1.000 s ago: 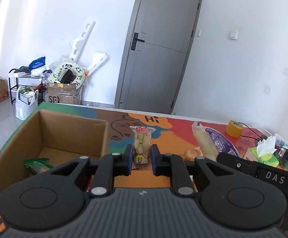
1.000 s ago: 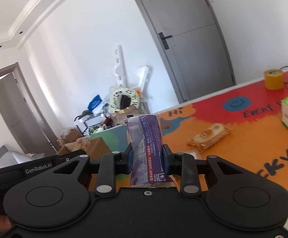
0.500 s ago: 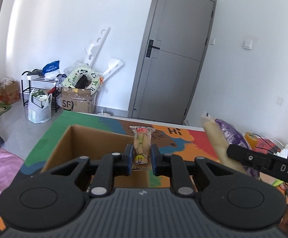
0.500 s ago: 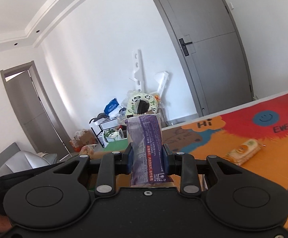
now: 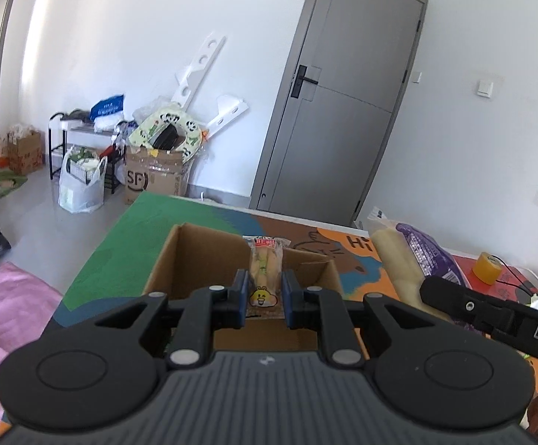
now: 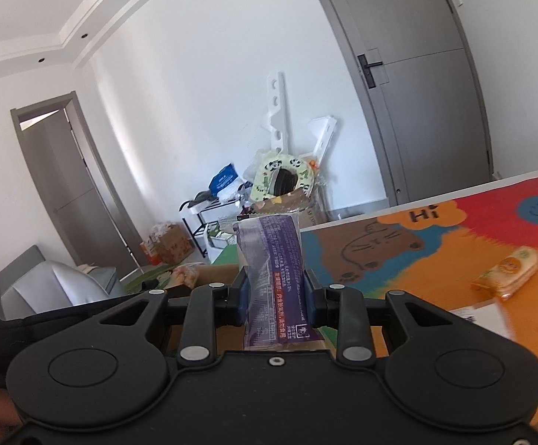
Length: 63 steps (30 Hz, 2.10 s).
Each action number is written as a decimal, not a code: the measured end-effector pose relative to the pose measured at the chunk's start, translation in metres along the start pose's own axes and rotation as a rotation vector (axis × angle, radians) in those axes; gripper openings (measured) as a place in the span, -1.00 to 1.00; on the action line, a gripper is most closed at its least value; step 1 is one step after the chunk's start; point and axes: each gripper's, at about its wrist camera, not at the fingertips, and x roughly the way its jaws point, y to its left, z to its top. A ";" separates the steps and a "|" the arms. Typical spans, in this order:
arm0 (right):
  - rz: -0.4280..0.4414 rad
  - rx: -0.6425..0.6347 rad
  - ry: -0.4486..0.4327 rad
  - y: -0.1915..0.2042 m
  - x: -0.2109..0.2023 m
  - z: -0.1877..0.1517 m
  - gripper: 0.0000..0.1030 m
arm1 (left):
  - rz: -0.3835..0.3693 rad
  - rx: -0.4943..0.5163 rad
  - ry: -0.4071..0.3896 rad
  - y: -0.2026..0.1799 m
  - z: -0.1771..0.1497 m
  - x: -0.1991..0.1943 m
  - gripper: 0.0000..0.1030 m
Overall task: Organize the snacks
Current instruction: 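Carry both packs over the cardboard box with both grippers, then open both grippers to drop the packs into the box, then move both grippers back over the remaining snacks on the mat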
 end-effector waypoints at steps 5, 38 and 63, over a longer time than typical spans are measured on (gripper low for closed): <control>0.009 -0.030 0.032 0.017 0.013 -0.002 -0.44 | 0.000 -0.031 0.013 0.011 0.001 -0.003 -0.48; -0.193 0.073 -0.027 -0.020 -0.055 -0.022 0.99 | -0.020 -0.008 0.076 -0.008 -0.012 -0.014 0.74; -0.238 0.147 0.013 -0.074 -0.107 -0.034 1.00 | -0.096 0.067 0.175 -0.083 -0.046 -0.017 0.76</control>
